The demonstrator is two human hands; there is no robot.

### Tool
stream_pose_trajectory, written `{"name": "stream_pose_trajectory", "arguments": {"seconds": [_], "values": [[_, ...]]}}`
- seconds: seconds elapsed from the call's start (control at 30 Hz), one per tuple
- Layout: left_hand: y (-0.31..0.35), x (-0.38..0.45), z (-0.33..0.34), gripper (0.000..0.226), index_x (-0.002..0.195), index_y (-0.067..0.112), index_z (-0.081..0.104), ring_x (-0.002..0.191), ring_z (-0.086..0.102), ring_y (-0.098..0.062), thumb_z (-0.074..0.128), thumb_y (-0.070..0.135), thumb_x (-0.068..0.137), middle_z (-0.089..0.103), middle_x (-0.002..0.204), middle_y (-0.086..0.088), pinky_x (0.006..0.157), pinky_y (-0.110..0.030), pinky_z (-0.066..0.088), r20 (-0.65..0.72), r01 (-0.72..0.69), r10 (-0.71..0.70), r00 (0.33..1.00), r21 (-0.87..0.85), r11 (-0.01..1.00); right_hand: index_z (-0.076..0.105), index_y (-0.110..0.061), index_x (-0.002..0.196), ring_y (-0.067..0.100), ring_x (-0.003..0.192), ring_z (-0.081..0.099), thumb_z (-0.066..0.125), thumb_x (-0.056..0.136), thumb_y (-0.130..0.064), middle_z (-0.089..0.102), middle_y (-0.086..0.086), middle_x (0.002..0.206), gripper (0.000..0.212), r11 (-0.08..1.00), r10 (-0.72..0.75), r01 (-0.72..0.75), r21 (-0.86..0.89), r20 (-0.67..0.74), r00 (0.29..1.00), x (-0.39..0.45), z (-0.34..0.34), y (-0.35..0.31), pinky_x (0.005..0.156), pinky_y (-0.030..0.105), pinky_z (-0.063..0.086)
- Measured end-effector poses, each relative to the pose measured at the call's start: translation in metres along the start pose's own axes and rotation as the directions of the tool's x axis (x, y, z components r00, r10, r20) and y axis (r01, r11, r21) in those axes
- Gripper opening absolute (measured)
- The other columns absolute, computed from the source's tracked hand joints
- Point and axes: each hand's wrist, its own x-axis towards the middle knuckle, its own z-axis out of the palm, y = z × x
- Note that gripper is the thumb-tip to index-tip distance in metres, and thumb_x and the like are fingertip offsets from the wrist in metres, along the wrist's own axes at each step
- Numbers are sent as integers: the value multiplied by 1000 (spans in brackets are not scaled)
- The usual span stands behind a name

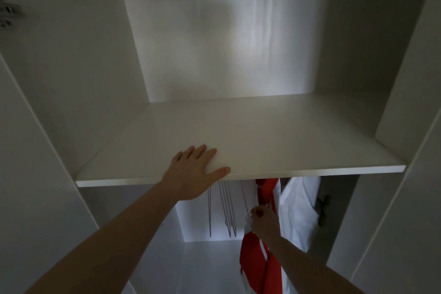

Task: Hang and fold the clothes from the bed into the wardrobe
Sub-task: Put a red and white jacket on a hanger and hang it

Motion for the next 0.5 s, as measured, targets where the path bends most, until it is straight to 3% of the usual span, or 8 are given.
{"name": "stream_pose_trajectory", "arguments": {"seconds": [0.13,0.3,0.43,0.5], "values": [[0,1,0,122,159,44,18,157,13,-21,-7,106,57,16,170,9,126,-46,10,-15,2,-2,1000,0,1000,70,-8,85,17,67,67,58,98,-2,71,7,75,19,999,-24,25,47,-29,999,-21,-8,0,67,35,57],[3,-2,-3,129,160,42,18,157,14,-24,-14,105,52,16,171,6,126,-48,12,-13,-17,17,1000,43,999,69,-22,81,19,74,70,61,99,-11,72,1,74,22,998,21,-20,60,-7,1000,-67,-20,3,77,42,60],[5,-7,-7,115,161,37,24,157,14,-25,1,100,67,18,170,2,127,-51,10,-4,-44,44,999,-23,999,72,-21,80,23,63,68,64,101,-24,75,4,73,23,993,81,-82,80,17,997,-115,-35,0,70,45,59],[7,-10,-9,118,160,37,25,155,20,-29,-4,99,64,21,169,0,126,-50,15,-23,-58,58,998,28,998,73,-20,81,23,62,70,64,101,-24,76,1,74,22,992,103,-103,73,-2,995,-140,-44,-3,63,37,58]]}}
